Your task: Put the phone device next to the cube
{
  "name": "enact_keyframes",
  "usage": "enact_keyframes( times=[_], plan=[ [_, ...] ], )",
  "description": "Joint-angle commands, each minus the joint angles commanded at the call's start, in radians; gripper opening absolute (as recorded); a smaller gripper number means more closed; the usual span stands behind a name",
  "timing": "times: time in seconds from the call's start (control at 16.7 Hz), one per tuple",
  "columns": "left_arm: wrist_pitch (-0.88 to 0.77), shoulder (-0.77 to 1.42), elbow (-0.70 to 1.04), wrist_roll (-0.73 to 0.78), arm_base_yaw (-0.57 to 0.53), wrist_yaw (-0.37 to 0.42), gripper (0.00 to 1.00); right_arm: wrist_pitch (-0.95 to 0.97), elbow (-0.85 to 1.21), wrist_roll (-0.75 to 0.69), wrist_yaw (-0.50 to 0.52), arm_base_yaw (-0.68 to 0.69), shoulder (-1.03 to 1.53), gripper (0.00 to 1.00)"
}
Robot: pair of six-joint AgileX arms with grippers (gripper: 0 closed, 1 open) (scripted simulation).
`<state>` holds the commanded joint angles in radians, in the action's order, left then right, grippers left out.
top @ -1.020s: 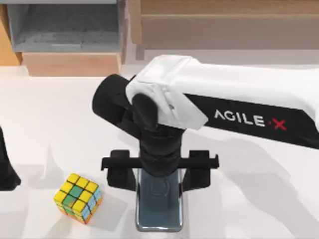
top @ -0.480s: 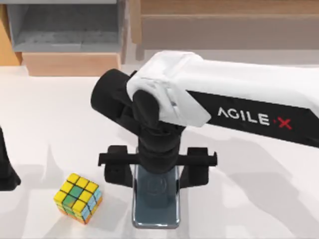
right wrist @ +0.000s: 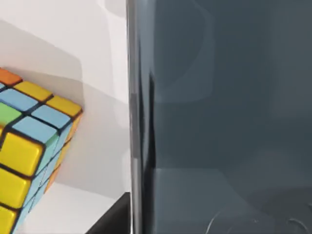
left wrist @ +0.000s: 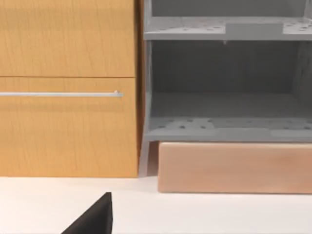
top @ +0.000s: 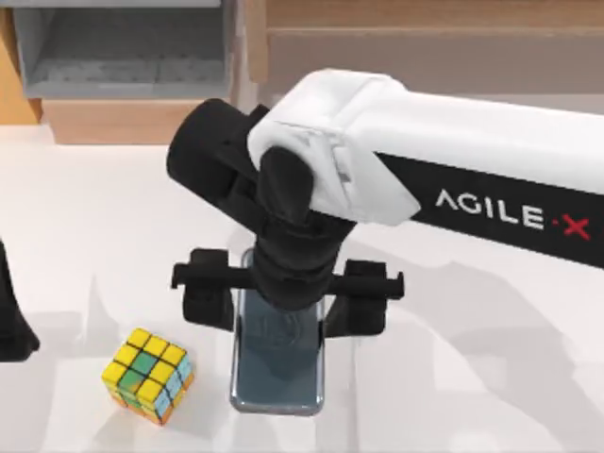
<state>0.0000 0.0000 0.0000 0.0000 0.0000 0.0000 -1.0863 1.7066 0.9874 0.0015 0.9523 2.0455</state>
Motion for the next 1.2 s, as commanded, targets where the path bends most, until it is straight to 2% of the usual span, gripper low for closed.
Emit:
enact_keyframes(
  times=[1.2],
  plan=[
    [0.000, 0.000, 0.000, 0.000, 0.000, 0.000, 1.00, 0.111, -0.005, -0.001, -0.001, 0.002, -0.051, 0.00]
  ],
)
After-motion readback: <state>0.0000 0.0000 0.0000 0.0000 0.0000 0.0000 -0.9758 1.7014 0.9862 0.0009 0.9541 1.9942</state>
